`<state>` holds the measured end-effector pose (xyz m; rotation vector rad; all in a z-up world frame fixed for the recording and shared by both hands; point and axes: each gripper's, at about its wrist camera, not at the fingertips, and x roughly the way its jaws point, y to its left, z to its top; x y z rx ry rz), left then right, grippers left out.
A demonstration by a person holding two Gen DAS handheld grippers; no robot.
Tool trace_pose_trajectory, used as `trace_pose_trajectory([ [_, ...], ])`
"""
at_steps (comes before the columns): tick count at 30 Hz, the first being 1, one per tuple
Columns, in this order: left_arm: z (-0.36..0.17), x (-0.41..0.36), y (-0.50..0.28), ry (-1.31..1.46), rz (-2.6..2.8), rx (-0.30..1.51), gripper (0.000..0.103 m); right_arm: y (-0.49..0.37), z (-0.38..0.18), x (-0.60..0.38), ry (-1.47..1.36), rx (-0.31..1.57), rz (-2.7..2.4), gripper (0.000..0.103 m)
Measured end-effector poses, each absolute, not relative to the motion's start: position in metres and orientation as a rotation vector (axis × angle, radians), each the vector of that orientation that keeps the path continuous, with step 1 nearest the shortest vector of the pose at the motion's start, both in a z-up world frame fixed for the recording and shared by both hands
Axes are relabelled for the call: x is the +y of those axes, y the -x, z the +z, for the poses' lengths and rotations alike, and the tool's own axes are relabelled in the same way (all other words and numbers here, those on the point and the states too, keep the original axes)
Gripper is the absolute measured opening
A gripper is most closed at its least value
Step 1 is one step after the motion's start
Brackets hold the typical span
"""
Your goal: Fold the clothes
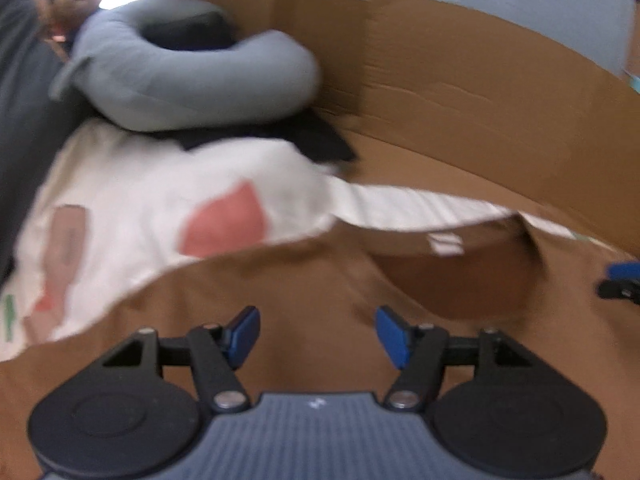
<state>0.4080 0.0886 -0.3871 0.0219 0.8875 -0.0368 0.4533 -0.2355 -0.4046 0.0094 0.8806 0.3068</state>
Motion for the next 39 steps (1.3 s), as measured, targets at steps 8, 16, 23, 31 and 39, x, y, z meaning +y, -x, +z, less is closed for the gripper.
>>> trace_pose_trajectory([
  [8,-0.412,0.056,-0.399,-0.096,-0.132,0.910,0.066,-0.449,-0.417,-0.178,0.135,0.857,0.469,0.051],
  [16,-0.424,0.046,-0.402,-0.128,-0.138,0.896,0.064,-0.472,-0.428,-0.139,0.196,0.869,0.485,0.020],
  [23,-0.426,0.044,-0.414,-0.132,-0.118,0.888,0.066,-0.493,-0.430,-0.126,0.206,0.888,0.463,0.022],
  [31,-0.416,0.047,-0.426,-0.077,-0.113,0.867,0.050,-0.503,-0.420,-0.129,0.104,0.864,0.491,0.023],
  [39,-0.401,0.066,-0.425,-0.061,-0.126,0.790,0.028,-0.493,-0.405,-0.156,0.130,0.792,0.471,0.023],
])
